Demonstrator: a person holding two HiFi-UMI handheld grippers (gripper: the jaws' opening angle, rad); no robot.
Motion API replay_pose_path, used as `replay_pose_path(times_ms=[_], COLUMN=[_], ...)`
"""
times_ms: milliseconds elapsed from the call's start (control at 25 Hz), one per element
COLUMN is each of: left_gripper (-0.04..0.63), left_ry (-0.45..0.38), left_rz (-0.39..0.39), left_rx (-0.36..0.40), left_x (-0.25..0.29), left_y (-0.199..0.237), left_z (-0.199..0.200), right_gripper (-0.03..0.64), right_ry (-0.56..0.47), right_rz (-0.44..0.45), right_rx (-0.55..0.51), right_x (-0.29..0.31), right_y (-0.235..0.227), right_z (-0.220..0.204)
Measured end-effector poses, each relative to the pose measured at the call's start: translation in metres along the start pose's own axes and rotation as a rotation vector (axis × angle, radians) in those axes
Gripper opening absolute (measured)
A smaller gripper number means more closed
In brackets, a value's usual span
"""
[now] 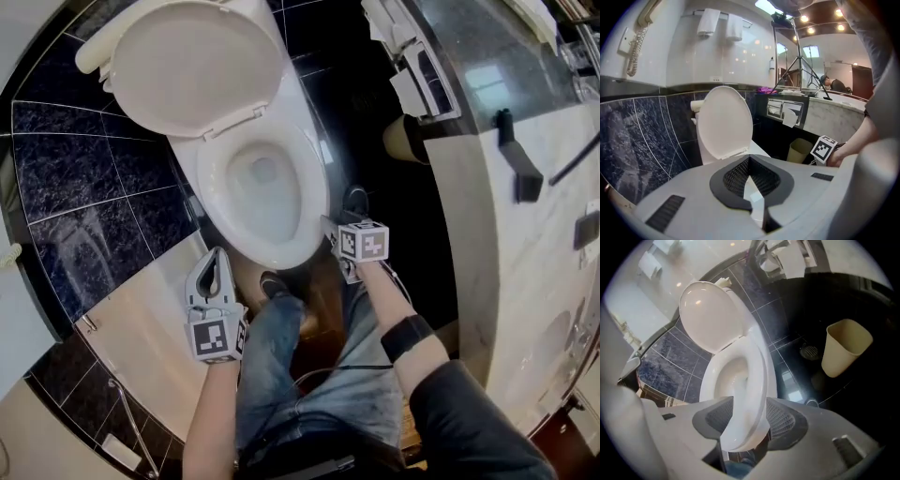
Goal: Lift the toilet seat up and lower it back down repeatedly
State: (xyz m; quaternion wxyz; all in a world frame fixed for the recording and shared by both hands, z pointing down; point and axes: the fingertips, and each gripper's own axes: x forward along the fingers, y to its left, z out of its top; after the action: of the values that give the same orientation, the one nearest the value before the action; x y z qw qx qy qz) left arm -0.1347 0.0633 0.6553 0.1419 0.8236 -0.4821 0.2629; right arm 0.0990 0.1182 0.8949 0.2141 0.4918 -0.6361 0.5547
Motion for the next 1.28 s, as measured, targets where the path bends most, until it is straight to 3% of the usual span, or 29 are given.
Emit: replay_pose_path(times_ms=[280,400,680,880,1280], left_gripper=[-0.002,-0.002,-0.002,-0.002,-0.002], left_ry=[0.0,0.018,0.048,0.079,0.093], left_rz=[-0.004,-0.006,-0.002,-0.002,-0.016], left_rx=[0.016,0.004,-0.019,-0.03,-0.031], left_x=[0.019,0.026,0.032,0.039,0.041], left_y=[0.0,-0.003,-0.005,-0.004,-0.016], left_z=[-0.017,-0.025,-0.044,-0.052,-0.058], right_gripper=[0.239,0.181,0.175,0.137,0.133], right_ry=[0.007,-0.008,-0.011,-0.025,-0.001], right_rz=[0.07,0.13,0.211,0.21,0.224], right_rx=[0.133,0.195,0.225,0.279,0.346], right_x=[0.045,0.057,0.057,0.056,0.053], right_y=[-0.02,-0.018,-0.02,-0.018,-0.019], right_z=[-0.012,-0.012,-0.01,-0.006,-0.006])
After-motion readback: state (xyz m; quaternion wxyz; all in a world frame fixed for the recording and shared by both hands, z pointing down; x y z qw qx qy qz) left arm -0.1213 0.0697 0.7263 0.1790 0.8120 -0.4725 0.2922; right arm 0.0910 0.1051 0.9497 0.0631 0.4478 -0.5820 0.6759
